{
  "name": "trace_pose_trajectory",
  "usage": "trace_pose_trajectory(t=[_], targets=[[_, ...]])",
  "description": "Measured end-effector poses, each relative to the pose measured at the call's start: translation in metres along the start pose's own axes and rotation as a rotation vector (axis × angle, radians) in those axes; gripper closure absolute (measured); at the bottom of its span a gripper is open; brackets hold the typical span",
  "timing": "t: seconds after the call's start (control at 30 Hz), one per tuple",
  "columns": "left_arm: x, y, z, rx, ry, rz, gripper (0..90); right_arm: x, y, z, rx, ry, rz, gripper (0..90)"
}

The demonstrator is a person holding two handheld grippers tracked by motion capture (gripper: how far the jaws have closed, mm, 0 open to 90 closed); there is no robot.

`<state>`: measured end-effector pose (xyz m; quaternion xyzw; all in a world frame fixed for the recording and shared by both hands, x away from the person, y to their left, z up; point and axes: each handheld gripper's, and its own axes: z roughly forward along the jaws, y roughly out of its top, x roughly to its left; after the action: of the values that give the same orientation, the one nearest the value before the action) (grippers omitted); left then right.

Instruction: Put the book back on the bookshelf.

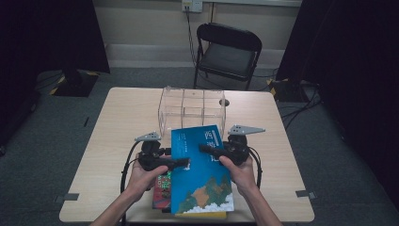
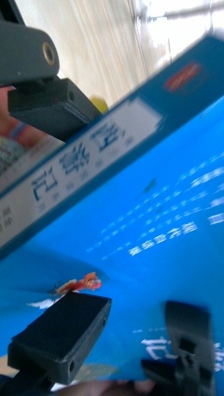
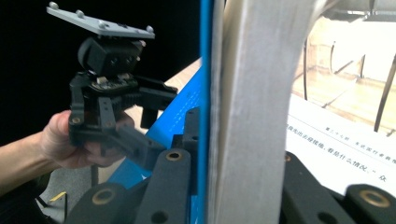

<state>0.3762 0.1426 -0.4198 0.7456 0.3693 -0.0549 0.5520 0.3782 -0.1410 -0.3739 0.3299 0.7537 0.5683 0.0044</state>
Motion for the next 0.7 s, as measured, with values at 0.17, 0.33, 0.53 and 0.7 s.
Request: trace_pose_trajectory(t=[0.17, 0.33, 0.53, 0.7], targets=[[-0.006, 0.001, 0.006, 0.017, -0.063, 0.013, 19.2, 0.004, 0.006, -0.002, -0.023, 0.001, -0.013, 78.9], [-0.012, 0.006, 0.002, -0.009, -0.07, 0.044, 22.5, 0.013, 0.017, -0.005, -0.054, 0.008, -0.053, 79.1], [-0.017, 0.02, -0.009, -0.055, -0.039, 0.091, 30.0, 0.026, 0.031, -0.009, -0.098, 0.012, -0.115, 79.3], [-0.02, 0.038, -0.017, -0.093, -0.007, 0.158, 34.3, 0.034, 0.045, -0.012, -0.152, 0.004, -0.182, 79.3]])
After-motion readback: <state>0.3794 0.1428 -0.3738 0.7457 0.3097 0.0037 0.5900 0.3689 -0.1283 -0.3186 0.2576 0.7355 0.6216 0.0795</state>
